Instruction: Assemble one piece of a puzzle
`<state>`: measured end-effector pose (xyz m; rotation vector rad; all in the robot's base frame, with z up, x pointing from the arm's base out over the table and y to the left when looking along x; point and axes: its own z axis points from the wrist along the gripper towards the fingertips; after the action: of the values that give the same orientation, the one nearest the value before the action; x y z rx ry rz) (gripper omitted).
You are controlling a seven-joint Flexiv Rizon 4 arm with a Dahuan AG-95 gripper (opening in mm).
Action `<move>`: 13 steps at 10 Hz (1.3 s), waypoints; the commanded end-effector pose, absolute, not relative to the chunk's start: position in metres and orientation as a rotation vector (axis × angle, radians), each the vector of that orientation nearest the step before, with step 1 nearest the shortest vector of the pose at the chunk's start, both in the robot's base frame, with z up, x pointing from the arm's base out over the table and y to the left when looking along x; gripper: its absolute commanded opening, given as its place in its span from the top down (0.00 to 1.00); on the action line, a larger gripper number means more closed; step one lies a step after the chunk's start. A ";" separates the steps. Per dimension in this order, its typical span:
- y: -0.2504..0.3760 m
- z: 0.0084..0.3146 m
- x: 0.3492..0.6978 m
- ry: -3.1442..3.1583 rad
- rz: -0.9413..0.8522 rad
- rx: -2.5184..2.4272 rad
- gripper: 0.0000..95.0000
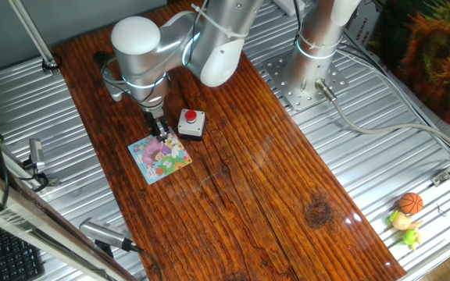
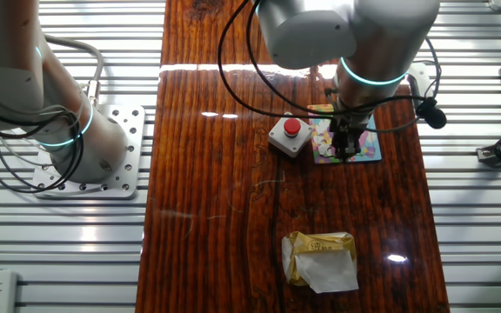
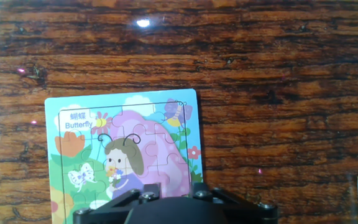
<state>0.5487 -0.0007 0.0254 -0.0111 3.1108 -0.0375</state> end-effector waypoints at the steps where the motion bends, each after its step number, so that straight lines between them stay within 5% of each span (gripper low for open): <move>1: 0.001 0.026 0.550 3.112 -0.030 0.001 1.00; 13: 0.017 0.023 0.545 3.102 -0.007 0.092 1.00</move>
<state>0.5441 0.0175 0.0224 0.0909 3.1041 0.0028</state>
